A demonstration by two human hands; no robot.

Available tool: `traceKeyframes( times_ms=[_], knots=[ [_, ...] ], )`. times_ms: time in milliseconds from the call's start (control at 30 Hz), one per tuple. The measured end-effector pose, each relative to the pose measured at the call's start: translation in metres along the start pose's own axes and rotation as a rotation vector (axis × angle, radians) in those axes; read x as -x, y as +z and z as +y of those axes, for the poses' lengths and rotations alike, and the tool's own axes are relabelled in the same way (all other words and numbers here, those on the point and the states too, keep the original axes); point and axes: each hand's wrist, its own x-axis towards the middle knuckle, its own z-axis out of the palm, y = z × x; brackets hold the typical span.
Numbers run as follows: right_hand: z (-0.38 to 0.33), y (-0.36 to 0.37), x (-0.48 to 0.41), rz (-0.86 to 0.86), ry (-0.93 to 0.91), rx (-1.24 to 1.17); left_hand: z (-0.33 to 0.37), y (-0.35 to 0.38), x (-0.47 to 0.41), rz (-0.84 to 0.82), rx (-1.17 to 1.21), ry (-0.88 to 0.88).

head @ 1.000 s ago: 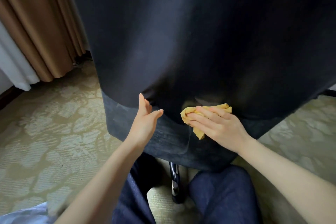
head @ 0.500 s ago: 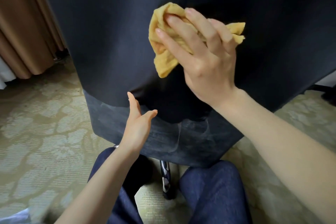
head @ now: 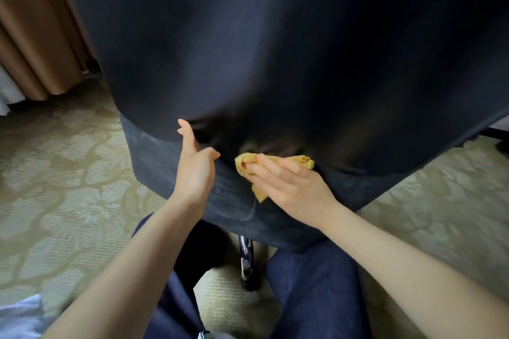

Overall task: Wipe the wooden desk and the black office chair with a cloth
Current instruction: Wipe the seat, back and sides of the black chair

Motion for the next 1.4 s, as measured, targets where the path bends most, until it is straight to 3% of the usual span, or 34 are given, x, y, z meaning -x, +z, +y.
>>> traceKeyframes(
  times_ms=[167,367,567,900,1200,1400],
  knots=[
    [0.01,-0.016,0.036,-0.071,-0.063,-0.014,0.002,-0.004,-0.015,0.0,0.032,-0.056],
    [0.044,-0.049,0.039,0.039,-0.057,0.087,0.015,-0.011,-0.025,0.061,0.049,-0.11],
    [0.07,-0.083,-0.011,0.243,0.089,0.194,0.028,-0.017,-0.007,0.189,-0.001,-0.029],
    [0.059,-0.082,-0.099,0.559,0.398,0.144,0.012,0.012,0.038,0.055,-0.024,0.008],
    [-0.017,-0.023,-0.027,0.141,0.224,-0.076,0.008,0.025,0.036,-0.046,-0.109,-0.028],
    [-0.023,-0.018,0.039,-0.049,-0.025,-0.001,0.011,0.028,0.036,-0.054,-0.092,-0.062]
  ],
)
